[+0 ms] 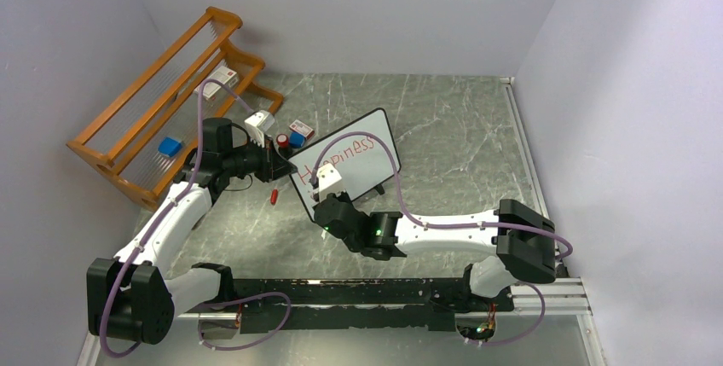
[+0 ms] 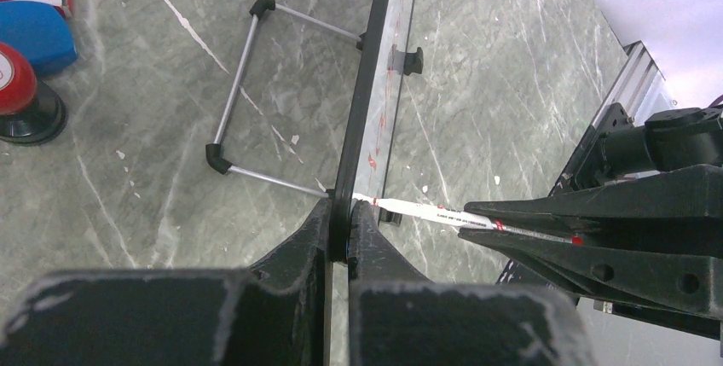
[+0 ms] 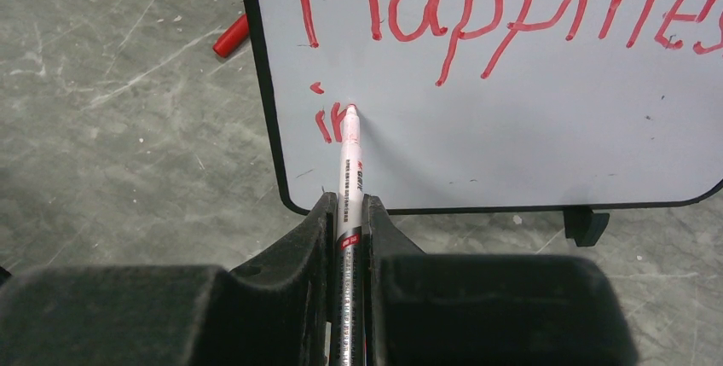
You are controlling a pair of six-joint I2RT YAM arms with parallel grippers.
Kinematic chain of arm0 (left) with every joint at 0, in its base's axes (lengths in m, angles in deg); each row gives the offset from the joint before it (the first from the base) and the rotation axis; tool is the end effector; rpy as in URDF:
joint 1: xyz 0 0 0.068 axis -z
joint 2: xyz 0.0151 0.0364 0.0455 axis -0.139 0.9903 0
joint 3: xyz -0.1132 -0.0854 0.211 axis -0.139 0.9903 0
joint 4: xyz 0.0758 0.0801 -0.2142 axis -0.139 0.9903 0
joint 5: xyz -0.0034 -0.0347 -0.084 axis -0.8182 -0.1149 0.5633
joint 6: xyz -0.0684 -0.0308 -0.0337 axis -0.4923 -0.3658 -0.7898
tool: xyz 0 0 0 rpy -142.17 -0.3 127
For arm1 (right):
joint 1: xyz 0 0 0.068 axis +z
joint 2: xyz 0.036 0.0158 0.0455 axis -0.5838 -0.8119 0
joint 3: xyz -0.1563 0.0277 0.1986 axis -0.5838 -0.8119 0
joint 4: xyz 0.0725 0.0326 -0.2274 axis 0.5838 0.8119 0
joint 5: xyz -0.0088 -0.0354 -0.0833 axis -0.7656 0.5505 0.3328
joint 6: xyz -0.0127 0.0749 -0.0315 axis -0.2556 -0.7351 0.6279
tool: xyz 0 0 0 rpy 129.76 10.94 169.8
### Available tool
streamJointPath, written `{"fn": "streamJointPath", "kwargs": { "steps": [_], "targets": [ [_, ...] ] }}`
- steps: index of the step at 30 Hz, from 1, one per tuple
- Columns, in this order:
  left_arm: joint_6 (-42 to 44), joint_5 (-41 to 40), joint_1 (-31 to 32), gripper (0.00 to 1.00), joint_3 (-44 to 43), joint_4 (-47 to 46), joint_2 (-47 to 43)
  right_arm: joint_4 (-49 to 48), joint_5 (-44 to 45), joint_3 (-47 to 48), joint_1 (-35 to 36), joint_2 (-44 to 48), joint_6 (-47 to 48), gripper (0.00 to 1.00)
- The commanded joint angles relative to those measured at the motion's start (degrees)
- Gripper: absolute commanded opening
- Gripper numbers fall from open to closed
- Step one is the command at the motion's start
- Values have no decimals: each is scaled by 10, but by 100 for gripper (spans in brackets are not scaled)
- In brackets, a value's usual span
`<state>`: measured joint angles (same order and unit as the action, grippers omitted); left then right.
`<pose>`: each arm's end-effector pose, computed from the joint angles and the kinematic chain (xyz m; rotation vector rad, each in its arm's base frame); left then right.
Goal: Write a sentence on the whiteboard
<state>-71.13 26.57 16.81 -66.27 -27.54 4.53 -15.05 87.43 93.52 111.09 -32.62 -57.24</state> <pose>0.2352 -0.0865 0.2360 0.5079 2.0806 -0.9645 0.1278 0.3104 0.2106 -0.6241 1.9262 0.2900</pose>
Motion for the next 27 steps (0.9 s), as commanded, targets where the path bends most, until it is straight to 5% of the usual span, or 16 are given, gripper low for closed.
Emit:
{"fn": "streamJointPath", "kwargs": {
  "steps": [1, 27],
  "targets": [
    [32, -53, -3, 5, 10, 48, 12, -6, 18, -2, -14, 3, -20, 0],
    [32, -57, -3, 5, 10, 49, 11, 23, 3, -41, -13, 17, -62, 0]
  ]
}}
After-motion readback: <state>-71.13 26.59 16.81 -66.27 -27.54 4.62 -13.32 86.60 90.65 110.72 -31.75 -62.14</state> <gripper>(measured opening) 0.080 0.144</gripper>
